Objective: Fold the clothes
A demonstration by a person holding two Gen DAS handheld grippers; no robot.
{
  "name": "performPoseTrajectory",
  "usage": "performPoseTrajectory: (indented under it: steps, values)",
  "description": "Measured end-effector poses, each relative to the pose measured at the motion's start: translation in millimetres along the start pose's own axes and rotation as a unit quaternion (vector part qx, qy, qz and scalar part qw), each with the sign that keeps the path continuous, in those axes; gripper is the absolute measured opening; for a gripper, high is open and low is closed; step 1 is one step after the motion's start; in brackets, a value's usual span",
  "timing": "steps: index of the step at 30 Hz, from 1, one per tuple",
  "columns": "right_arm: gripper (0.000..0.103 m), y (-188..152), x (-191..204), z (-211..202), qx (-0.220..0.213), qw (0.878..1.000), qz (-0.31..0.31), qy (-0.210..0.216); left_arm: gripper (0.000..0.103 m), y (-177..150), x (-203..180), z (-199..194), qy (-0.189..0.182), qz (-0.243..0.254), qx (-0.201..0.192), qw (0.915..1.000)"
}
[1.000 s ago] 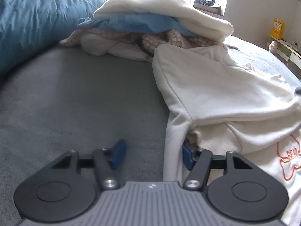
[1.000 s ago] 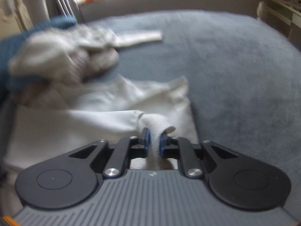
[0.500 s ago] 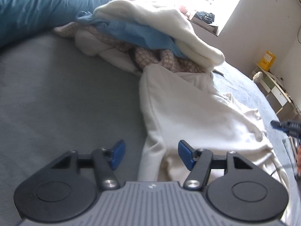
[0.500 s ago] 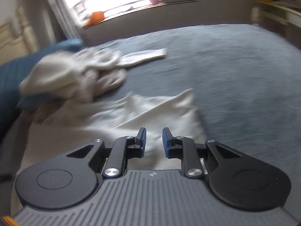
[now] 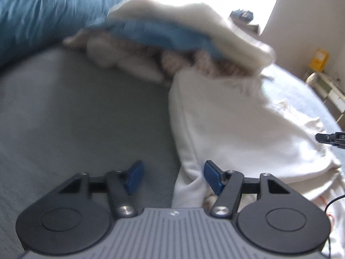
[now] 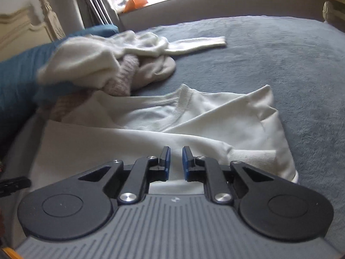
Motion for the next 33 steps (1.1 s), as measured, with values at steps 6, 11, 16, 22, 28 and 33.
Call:
performPoseTrajectory:
  steps: [6, 11, 16, 22, 28, 33]
  values:
    - [0.008, 17, -16, 5, -0.059, 0.994, 0.029, -0.090, 0.067, -5, -1, -3, -0.006, 0.010, -0.022, 0.9997]
    - [0.008, 38, 72, 14, -0.056, 0.998, -0.026, 0.033, 0.067, -5, 2, -3, -0.020, -0.001, -0.034, 0.9992]
    - [0.020, 36, 187, 36, 0.008, 0.981, -0.082, 0.176, 0.068, -10, 2, -5, -0.024, 0.005, -0.051, 0.9984]
    - [0.031, 17, 298, 63, 0.079, 0.956, -0.139, 0.248, 0.069, -16, -1, -8, -0.021, 0.010, -0.069, 0.9974]
    - [0.031, -17, 329, 137, 0.141, 0.959, -0.123, 0.214, 0.069, -16, 1, -6, -0.025, 0.013, -0.067, 0.9973]
    - [0.032, 10, 310, 139, 0.115, 0.964, 0.014, 0.239, 0.069, -13, 0, -5, -0.028, 0.023, -0.058, 0.9977]
Point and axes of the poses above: each gripper's, at about its wrist camera, not at the fingertips, and z roughly the way its jaws point, x to its left, y to its top, the point moved 6 cm from there along z, roughly the way its jaws point, and after that the axes turned 10 degrees about -x, right-handed, at the moved point
